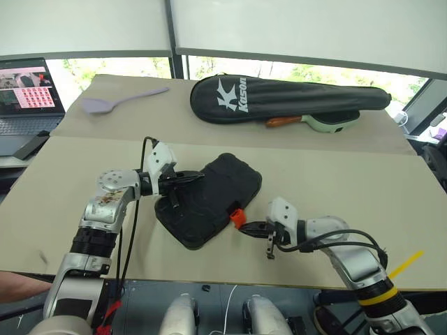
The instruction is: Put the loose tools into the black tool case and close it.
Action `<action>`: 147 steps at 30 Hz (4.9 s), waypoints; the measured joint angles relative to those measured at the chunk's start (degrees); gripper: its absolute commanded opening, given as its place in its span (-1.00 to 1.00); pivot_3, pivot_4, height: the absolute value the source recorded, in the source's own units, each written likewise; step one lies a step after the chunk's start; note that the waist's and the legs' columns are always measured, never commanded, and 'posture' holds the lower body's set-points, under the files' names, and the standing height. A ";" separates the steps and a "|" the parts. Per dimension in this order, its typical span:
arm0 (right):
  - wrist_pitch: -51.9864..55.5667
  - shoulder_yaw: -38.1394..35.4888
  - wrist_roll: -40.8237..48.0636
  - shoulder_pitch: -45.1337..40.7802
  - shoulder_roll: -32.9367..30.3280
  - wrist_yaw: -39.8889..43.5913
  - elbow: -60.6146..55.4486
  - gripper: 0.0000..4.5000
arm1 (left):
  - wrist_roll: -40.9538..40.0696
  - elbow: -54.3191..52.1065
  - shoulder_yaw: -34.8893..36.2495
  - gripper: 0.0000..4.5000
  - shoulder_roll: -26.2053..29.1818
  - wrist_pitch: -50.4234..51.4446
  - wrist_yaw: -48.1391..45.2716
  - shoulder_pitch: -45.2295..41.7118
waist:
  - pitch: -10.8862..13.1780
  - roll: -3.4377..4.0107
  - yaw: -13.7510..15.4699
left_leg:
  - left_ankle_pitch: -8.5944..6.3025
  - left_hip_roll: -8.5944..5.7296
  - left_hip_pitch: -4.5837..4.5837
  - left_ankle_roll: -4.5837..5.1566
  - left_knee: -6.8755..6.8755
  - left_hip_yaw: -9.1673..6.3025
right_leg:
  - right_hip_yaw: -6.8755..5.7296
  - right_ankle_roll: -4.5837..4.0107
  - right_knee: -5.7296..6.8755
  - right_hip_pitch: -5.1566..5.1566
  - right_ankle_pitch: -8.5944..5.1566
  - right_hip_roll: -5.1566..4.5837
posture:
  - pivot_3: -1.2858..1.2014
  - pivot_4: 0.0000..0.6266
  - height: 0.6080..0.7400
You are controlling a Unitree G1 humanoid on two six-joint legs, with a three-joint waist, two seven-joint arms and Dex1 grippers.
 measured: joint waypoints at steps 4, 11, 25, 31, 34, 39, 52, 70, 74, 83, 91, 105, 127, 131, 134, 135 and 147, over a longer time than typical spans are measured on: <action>0.11 0.03 -0.01 -0.49 0.25 0.01 0.04 -1.00 | 0.12 0.11 0.02 -0.98 -0.06 -0.18 -0.10 0.01 | 0.00 0.00 -0.01 | 0.00 0.00 0.00 0.00 0.00 0.00 | 0.00 0.00 0.00 0.00 0.00 0.00 | 0.03 -0.52 1.00; 0.14 0.14 -0.22 -2.31 0.94 0.12 1.04 -1.00 | 0.19 0.20 -0.04 -0.98 -0.12 -1.21 -0.23 0.24 | 0.00 0.01 -0.01 | 0.00 0.00 0.02 0.00 0.00 0.00 | 0.00 0.00 0.01 0.01 0.00 0.00 | 0.03 -0.52 1.00; 0.16 1.92 -2.31 -5.11 4.67 -0.60 6.60 -1.00 | 0.68 0.29 -1.37 -0.98 -0.11 -2.37 -0.91 0.57 | -0.02 0.03 -0.26 | 0.00 0.02 0.12 0.00 0.01 0.02 | 0.05 -0.01 0.22 0.00 0.00 0.04 | 0.03 -0.52 1.00; 2.51 2.35 -2.32 -6.15 4.13 -0.04 5.78 -1.00 | 2.09 0.34 -2.04 -0.98 0.02 -2.53 -0.85 0.54 | -0.06 0.11 -0.25 | 0.00 0.01 0.20 0.00 0.02 0.03 | 0.08 -0.03 0.33 0.00 -0.02 0.03 | 0.03 -0.52 1.00; 4.55 2.11 -1.31 -6.16 1.71 1.42 1.69 -1.00 | 2.37 0.08 -2.09 -0.98 -0.01 -2.52 -0.80 0.78 | -0.14 0.24 -0.23 | 0.00 0.01 0.24 0.00 0.01 0.04 | 0.09 -0.02 0.32 0.03 -0.02 0.03 | 0.03 -0.52 1.00; 6.62 1.04 0.81 -6.41 -0.80 3.31 -2.39 -1.00 | 2.41 -0.41 -2.11 -0.98 -0.01 -2.47 -0.82 1.46 | -0.27 0.42 -0.19 | 0.00 0.01 0.33 0.00 0.00 0.05 | 0.10 -0.02 0.30 0.11 -0.04 0.03 | 0.03 -0.52 1.00; 3.45 0.87 -0.04 -9.25 2.54 2.51 2.32 -1.00 | 2.59 -1.38 -2.22 -0.98 0.28 -1.82 -1.00 2.35 | -0.36 0.54 -0.56 | 0.00 0.05 0.68 0.00 -0.01 0.07 | 0.19 -0.08 0.40 0.30 -0.07 0.10 | 0.03 -0.52 1.00; 6.33 4.32 -5.10 -10.22 3.32 0.59 6.30 -1.00 | 2.73 -2.71 -2.64 -0.98 0.15 -0.68 -0.68 2.83 | -0.44 0.66 -0.38 | 0.00 0.05 0.70 -0.01 -0.03 0.07 | 0.19 -0.11 0.36 0.35 -0.10 0.09 | 0.03 -0.52 1.00; 6.45 4.55 -5.95 -11.52 3.35 0.67 6.90 -1.00 | 3.19 -3.10 -2.73 -0.98 0.55 0.20 -0.62 2.86 | -0.44 0.66 -0.51 | 0.00 0.05 0.70 0.00 -0.04 0.07 | 0.19 -0.12 0.37 0.32 -0.10 0.10 | 0.03 -0.52 1.00; 12.52 6.19 -6.32 -16.13 2.73 2.92 7.54 -1.00 | 4.79 -3.88 -3.63 -0.98 0.99 0.34 -0.68 3.07 | -0.45 0.68 -0.56 | 0.00 0.06 0.70 0.00 -0.06 0.07 | 0.20 -0.13 0.37 0.31 -0.11 0.10 | 0.03 -0.52 1.00; 16.20 8.90 -7.27 -19.34 4.13 2.97 8.81 -1.00 | 4.85 -4.85 -3.69 -0.98 0.95 1.02 -0.58 3.55 | -0.47 0.72 -0.70 | 0.00 0.07 0.72 -0.01 -0.08 0.07 | 0.20 -0.14 0.38 0.29 -0.12 0.11 | 0.03 -0.52 1.00; 21.65 10.47 -8.77 -23.65 7.55 2.70 11.36 -1.00 | 4.85 -4.94 -3.66 -0.98 0.55 1.06 -0.51 4.04 | -0.57 0.87 -1.87 | 0.00 0.16 0.76 0.00 -0.14 -0.10 | 0.29 -0.23 0.43 0.22 -0.15 0.35 | 0.03 -0.52 1.00; 21.31 7.79 -6.00 -20.49 3.80 2.80 4.36 -1.00 | 4.83 -5.16 -3.66 -0.98 0.73 1.08 -0.12 4.59 | -0.78 1.08 -1.58 | 0.00 0.12 0.93 -0.01 -0.44 -0.11 | 0.30 -0.24 0.19 0.36 -0.18 0.32 | 0.03 -0.52 1.00; 21.28 7.80 -5.99 -20.49 5.13 2.60 5.11 -1.00 | 4.83 -5.16 -3.66 -0.98 0.99 1.15 -0.12 4.73 | -0.79 1.09 -1.69 | 0.00 0.14 1.06 -0.01 -0.53 -0.13 | 0.30 -0.16 0.12 0.50 -0.28 0.34 | 0.03 -0.52 1.00; 21.23 7.82 -6.09 -20.49 6.39 2.07 6.62 -1.00 | 4.83 -5.16 -3.66 -0.98 1.39 2.02 -0.12 4.77 | -0.81 1.06 -1.82 | 0.00 0.18 1.28 -0.01 -0.67 -0.24 | 0.32 -0.14 -0.10 0.73 -0.30 0.47 | 0.03 -0.52 1.00; 21.22 7.84 -6.13 -20.49 6.72 1.76 7.00 -1.00 | 4.83 -5.16 -3.66 -0.98 1.41 2.39 -0.12 4.76 | -0.81 1.06 -1.85 | -0.01 0.19 1.40 -0.01 -0.73 -0.26 | 0.33 -0.10 -0.12 0.81 -0.34 0.47 | 0.03 -0.52 1.00; 20.48 7.95 -6.58 -20.38 8.51 0.38 9.12 -1.00 | 4.76 -6.22 -3.56 -0.98 1.82 4.02 0.14 5.14 | -0.82 1.05 -1.94 | -0.01 0.22 1.59 -0.02 -0.93 -0.45 | 0.38 -0.17 -0.13 0.84 -0.41 0.51 | 0.03 -0.52 1.00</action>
